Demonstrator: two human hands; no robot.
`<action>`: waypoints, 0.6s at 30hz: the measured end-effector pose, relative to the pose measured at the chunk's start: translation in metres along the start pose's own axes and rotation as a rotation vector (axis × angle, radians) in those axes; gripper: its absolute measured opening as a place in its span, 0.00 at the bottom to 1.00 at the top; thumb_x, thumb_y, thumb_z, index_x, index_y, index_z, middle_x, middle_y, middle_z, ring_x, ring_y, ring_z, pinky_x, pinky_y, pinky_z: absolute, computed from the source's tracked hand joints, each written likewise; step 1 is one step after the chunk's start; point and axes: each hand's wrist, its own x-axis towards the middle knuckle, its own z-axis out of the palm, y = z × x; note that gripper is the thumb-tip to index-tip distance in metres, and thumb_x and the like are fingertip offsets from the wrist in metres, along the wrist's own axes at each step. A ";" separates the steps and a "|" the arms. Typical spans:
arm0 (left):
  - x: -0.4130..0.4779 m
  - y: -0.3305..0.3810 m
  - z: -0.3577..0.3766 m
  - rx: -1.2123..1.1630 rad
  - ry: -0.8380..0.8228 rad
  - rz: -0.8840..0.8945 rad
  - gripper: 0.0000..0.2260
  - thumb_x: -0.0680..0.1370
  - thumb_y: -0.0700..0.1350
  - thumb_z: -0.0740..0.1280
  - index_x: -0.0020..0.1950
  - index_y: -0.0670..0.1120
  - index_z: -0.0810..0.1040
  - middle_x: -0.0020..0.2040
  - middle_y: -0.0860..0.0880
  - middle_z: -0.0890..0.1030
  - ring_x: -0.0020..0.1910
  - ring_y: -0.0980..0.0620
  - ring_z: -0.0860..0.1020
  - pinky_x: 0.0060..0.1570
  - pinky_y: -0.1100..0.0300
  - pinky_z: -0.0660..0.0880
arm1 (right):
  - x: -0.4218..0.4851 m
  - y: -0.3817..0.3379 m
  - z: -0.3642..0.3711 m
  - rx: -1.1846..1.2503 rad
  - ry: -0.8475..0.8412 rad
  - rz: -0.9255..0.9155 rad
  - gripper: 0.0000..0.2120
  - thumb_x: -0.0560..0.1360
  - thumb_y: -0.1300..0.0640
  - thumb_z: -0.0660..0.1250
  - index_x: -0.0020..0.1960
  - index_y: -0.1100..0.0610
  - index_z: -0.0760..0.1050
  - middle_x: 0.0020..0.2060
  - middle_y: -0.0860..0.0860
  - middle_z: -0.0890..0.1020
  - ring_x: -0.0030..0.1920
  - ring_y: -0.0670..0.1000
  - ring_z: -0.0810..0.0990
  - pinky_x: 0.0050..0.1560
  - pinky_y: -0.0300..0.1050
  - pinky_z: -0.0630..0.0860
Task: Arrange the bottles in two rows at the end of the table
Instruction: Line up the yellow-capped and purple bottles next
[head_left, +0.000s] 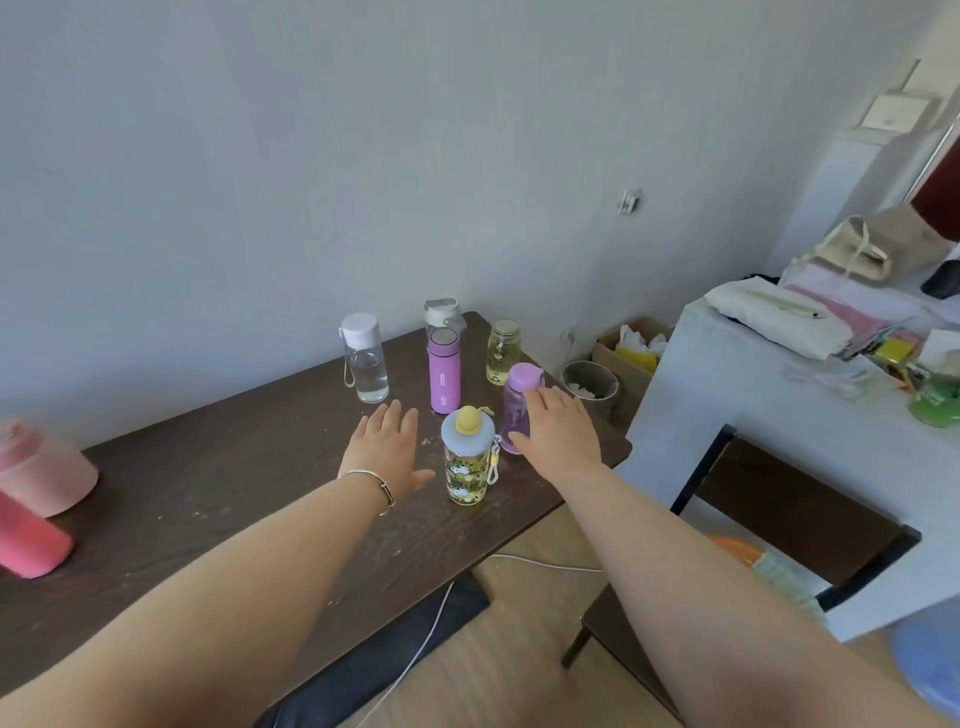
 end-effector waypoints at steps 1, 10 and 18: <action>0.005 0.005 0.001 -0.008 -0.003 0.012 0.43 0.73 0.65 0.65 0.78 0.45 0.50 0.78 0.42 0.53 0.77 0.43 0.52 0.75 0.48 0.52 | 0.001 0.008 0.004 0.002 -0.006 0.026 0.32 0.77 0.41 0.67 0.75 0.55 0.63 0.71 0.55 0.72 0.71 0.57 0.69 0.73 0.56 0.65; 0.054 0.028 0.014 -0.238 -0.090 0.125 0.48 0.69 0.64 0.72 0.78 0.47 0.50 0.78 0.45 0.55 0.75 0.43 0.60 0.70 0.49 0.63 | 0.045 0.045 0.035 0.058 -0.046 0.208 0.39 0.73 0.40 0.71 0.77 0.52 0.61 0.74 0.54 0.69 0.73 0.57 0.68 0.72 0.54 0.65; 0.084 0.025 0.039 -0.664 -0.218 0.127 0.46 0.65 0.57 0.78 0.76 0.52 0.57 0.72 0.52 0.64 0.65 0.49 0.71 0.63 0.57 0.68 | 0.099 0.041 0.064 0.361 -0.102 0.428 0.47 0.69 0.42 0.76 0.78 0.52 0.55 0.76 0.54 0.65 0.74 0.58 0.67 0.68 0.54 0.70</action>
